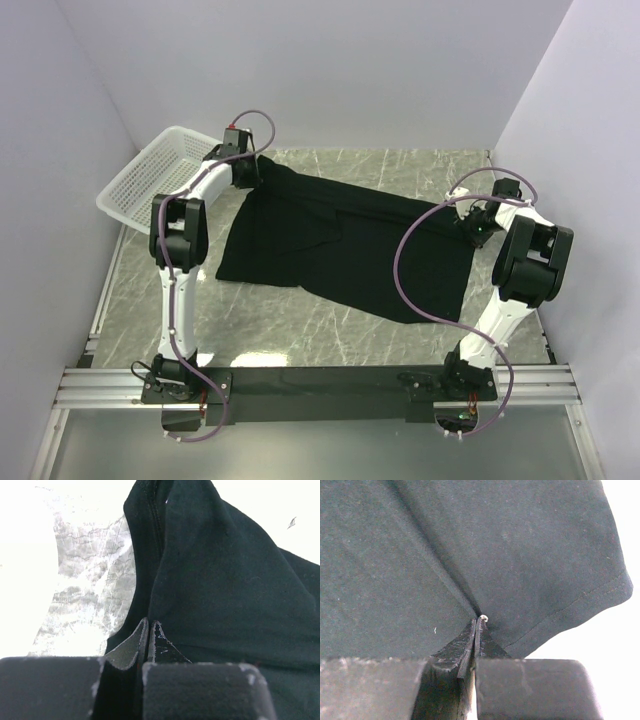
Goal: Fold and stack the t-shirts
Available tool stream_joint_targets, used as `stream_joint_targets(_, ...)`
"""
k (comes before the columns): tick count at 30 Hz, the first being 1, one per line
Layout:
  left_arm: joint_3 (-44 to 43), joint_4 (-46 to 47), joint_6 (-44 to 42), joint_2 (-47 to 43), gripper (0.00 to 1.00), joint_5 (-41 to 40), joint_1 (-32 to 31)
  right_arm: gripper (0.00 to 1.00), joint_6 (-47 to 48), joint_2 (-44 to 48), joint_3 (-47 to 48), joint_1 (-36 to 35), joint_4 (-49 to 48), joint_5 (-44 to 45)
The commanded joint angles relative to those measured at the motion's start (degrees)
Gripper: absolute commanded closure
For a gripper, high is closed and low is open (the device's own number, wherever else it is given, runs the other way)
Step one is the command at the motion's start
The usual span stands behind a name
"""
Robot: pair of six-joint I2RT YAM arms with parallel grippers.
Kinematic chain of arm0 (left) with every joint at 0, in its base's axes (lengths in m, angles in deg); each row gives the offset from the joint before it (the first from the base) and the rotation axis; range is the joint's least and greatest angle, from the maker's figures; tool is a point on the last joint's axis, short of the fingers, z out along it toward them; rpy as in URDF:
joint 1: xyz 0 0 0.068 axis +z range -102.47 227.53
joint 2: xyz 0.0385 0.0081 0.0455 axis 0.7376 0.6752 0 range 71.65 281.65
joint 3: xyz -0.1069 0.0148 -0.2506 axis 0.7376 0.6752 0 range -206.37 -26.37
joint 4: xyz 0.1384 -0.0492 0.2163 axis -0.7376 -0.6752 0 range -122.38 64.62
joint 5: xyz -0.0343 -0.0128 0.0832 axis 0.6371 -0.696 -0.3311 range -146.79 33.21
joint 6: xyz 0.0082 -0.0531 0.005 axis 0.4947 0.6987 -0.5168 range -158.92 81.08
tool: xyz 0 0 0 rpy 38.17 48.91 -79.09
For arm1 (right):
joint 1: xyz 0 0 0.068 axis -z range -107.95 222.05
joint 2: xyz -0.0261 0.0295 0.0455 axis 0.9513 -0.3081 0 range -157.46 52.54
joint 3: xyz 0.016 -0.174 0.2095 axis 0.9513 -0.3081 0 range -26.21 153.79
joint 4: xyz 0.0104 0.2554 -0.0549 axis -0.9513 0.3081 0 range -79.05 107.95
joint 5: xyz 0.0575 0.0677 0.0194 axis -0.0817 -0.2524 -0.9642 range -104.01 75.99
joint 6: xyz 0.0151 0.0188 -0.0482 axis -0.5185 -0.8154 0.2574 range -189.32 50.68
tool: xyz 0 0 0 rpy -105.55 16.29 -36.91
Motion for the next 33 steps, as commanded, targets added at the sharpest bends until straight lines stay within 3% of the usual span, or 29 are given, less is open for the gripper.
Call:
stream_joint_targets(1,-4.0,-0.7,-1.8,1.2,0.99,-2.7,1.0,1.0,1.2,0.7,-1.0,0.7,-2.3,4.6)
stream_joint_targets(5,-5.0,-1.5,-1.8,1.9,0.99,-3.1,1.0,1.0,1.1,0.7,-1.3,0.7,-3.1,5.9)
stream_joint_targets(8,-4.2,-1.3,-2.1,1.1,0.86,-1.6,1.1,0.99,0.5,1.2,-0.9,0.7,-1.7,4.0)
stream_joint_targets(9,-3.3,0.1,-2.2,0.2,0.72,-1.6,1.1,0.86,0.4,2.8,-0.9,0.8,-1.3,2.7)
stream_joint_targets(11,0.8,2.5,-2.4,-3.5,0.57,2.1,1.1,0.69,-0.9,4.9,-1.0,0.6,-0.5,-1.1)
stream_joint_targets(12,2.4,3.6,-2.6,-4.9,0.49,3.2,1.1,0.63,-1.5,6.5,-0.7,0.7,0.2,-2.4)
stream_joint_targets(14,6.1,6.6,-2.7,-9.2,0.43,5.6,1.1,0.61,-3.3,7.9,0.5,0.7,2.0,-5.8)
stream_joint_targets(27,27.4,9.8,0.9,-27.4,0.42,19.1,-0.4,0.56,-6.5,17.0,-3.1,-3.6,12.7,-16.5)
stream_joint_targets(33,39.1,11.2,7.2,-32.8,0.48,18.5,-4.8,0.56,-10.4,21.6,-9.4,-5.6,10.8,-18.4)
